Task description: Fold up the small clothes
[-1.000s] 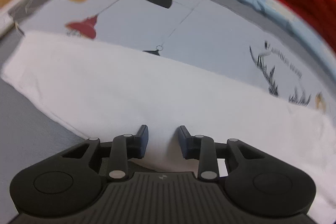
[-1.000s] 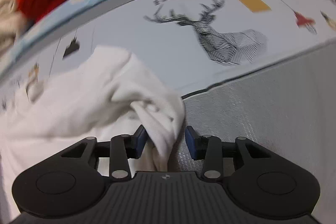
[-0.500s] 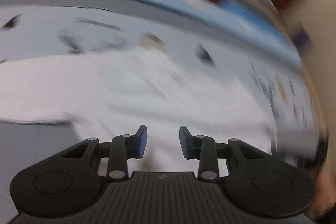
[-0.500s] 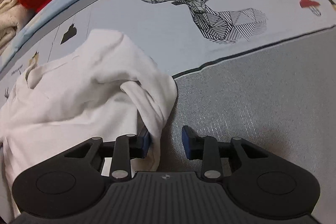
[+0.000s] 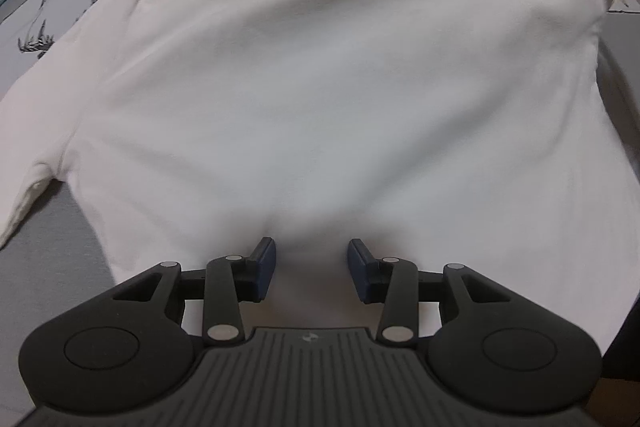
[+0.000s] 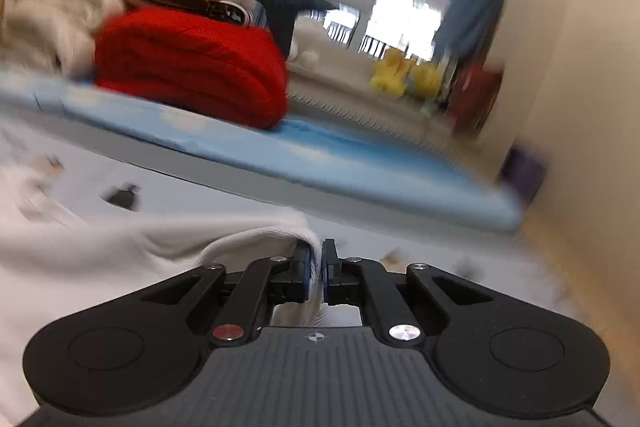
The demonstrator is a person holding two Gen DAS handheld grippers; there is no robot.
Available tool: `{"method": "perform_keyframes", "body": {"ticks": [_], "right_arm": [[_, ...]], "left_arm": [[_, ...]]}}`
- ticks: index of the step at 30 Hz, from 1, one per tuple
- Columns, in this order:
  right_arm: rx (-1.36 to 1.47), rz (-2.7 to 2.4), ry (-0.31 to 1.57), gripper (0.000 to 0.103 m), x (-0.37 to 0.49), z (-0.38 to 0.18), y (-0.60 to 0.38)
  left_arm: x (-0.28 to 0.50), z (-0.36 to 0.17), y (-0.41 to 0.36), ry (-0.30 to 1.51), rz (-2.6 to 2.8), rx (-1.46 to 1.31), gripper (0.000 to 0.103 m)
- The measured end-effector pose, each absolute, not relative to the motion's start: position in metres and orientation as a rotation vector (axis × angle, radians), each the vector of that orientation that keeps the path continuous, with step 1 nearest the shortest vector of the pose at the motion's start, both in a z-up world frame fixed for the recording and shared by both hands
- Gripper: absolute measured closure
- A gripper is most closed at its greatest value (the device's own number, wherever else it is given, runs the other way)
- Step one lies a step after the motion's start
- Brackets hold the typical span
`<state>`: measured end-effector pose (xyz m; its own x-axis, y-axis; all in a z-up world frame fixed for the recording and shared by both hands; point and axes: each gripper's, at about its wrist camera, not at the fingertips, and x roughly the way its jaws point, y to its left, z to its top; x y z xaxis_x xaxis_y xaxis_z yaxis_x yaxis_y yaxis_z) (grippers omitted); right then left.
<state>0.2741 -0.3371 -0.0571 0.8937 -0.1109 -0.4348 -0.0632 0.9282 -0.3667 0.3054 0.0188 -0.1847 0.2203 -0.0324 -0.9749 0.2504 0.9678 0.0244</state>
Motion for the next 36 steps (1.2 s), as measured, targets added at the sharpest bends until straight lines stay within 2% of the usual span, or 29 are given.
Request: {"method": "perform_keyframes", "body": {"ticks": [2, 6, 11, 14, 16, 20, 23, 25, 26, 27, 29, 31, 34, 36], "right_arm": [[-0.448, -0.064, 0.594, 0.094, 0.285, -0.081, -0.345], [-0.434, -0.189, 0.720, 0.067, 0.296, -0.102, -0.387], [0.024, -0.073, 0.716, 0.067, 0.287, -0.082, -0.422], [0.273, -0.007, 0.732, 0.062, 0.280, -0.076, -0.433], [0.366, -0.009, 0.830, 0.061, 0.278, -0.085, -0.434], [0.378, -0.112, 1.067, 0.060, 0.279, -0.120, -0.420], [0.545, -0.020, 1.059, 0.062, 0.283, -0.133, -0.415], [0.583, -0.011, 1.029, 0.062, 0.288, -0.138, -0.410], [0.568, -0.002, 1.049, 0.065, 0.293, -0.144, -0.404], [0.538, 0.001, 1.070, 0.084, 0.295, -0.149, -0.399], [0.461, 0.014, 1.072, 0.095, 0.298, -0.144, -0.393], [0.353, 0.017, 1.013, 0.098, 0.299, -0.122, -0.397], [-0.078, -0.160, 0.765, 0.098, 0.290, -0.076, -0.403], [-0.324, -0.313, 0.647, 0.097, 0.285, -0.070, -0.410]], "left_arm": [[0.305, -0.188, 0.021, 1.337, -0.201, 0.205, 0.057], [0.302, -0.191, 0.023, 1.330, -0.210, 0.207, 0.057], [0.303, -0.193, 0.019, 1.326, -0.210, 0.238, 0.057], [0.295, -0.189, 0.010, 1.329, -0.211, 0.235, 0.057], [0.295, -0.187, 0.012, 1.329, -0.211, 0.238, 0.057], [0.294, -0.177, 0.011, 1.325, -0.208, 0.248, 0.057], [0.295, -0.176, 0.010, 1.325, -0.206, 0.246, 0.057], [0.295, -0.176, 0.010, 1.324, -0.204, 0.245, 0.057], [0.295, -0.177, 0.010, 1.324, -0.203, 0.247, 0.057], [0.295, -0.177, 0.010, 1.324, -0.204, 0.248, 0.057], [0.297, -0.176, 0.011, 1.327, -0.206, 0.241, 0.057], [0.298, -0.176, 0.012, 1.331, -0.209, 0.234, 0.057], [0.298, -0.176, 0.012, 1.329, -0.213, 0.241, 0.057], [0.299, -0.175, 0.012, 1.329, -0.216, 0.241, 0.057]]}}
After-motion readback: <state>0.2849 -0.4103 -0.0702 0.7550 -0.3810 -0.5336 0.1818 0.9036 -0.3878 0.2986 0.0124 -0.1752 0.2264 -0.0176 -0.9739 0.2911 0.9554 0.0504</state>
